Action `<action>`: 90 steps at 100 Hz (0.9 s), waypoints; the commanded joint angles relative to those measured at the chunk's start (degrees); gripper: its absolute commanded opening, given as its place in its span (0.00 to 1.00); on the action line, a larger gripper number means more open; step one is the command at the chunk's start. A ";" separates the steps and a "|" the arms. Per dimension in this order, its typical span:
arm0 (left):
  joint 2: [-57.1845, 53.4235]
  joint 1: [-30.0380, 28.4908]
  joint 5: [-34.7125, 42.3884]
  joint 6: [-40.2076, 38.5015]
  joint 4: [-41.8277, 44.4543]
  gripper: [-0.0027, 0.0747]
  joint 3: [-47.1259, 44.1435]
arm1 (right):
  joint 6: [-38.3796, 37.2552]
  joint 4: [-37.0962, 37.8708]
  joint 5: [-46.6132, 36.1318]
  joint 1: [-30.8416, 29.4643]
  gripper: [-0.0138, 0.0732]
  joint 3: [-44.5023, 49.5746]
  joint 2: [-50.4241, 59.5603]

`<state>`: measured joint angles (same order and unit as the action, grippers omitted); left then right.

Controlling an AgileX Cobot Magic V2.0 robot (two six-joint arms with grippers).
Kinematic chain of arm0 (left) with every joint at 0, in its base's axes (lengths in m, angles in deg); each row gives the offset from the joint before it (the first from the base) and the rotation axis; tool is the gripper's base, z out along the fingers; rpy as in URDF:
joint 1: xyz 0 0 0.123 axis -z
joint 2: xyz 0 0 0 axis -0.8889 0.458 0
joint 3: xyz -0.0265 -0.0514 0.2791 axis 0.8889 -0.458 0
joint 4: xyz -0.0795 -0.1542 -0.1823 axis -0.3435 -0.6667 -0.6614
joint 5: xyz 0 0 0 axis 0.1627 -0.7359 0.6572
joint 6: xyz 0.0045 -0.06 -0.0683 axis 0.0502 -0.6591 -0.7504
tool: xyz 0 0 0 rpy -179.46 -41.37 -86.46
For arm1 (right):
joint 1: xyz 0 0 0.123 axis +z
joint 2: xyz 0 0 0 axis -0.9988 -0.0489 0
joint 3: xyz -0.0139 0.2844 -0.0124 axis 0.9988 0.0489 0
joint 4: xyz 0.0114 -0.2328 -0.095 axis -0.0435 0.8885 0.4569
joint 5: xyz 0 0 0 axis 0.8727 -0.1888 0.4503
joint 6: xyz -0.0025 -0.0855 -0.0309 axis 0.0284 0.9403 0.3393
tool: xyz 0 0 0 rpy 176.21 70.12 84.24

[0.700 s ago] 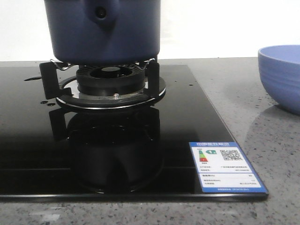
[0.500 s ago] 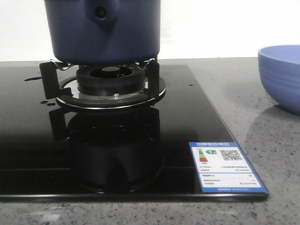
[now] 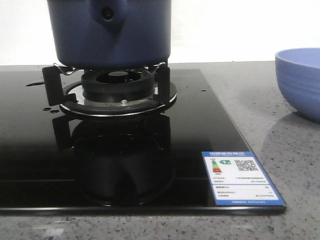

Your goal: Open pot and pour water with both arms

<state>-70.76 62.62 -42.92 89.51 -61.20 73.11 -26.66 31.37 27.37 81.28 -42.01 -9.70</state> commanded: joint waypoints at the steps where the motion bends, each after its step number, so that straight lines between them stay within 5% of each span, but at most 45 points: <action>1: -1.56 0.17 2.51 -0.49 -0.82 0.01 -1.83 | 0.54 0.66 -1.39 -0.38 0.09 1.44 1.01; 10: -1.56 0.17 2.51 -0.49 1.45 0.01 -1.83 | 0.30 -0.11 -4.99 -0.38 0.09 1.44 1.01; 25: -1.56 0.17 2.78 -0.49 6.60 0.01 -1.83 | -0.57 -19.94 -16.88 -0.38 0.09 1.44 1.01; 41: -1.56 0.17 11.12 -0.49 3.63 0.01 -1.83 | -0.57 -25.74 -22.48 -0.38 0.09 1.44 1.01; 68: -1.56 0.17 35.74 -1.05 -23.19 0.01 -1.83 | -0.57 -25.96 -22.46 -0.38 0.09 1.44 1.01; 90: -1.56 0.17 38.91 -2.14 -45.50 0.01 -1.72 | -0.57 -25.98 -23.14 -0.38 0.09 1.34 1.01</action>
<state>-70.76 62.62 -8.35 87.95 -99.33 73.11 -27.23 5.66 9.32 81.28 -42.01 -9.70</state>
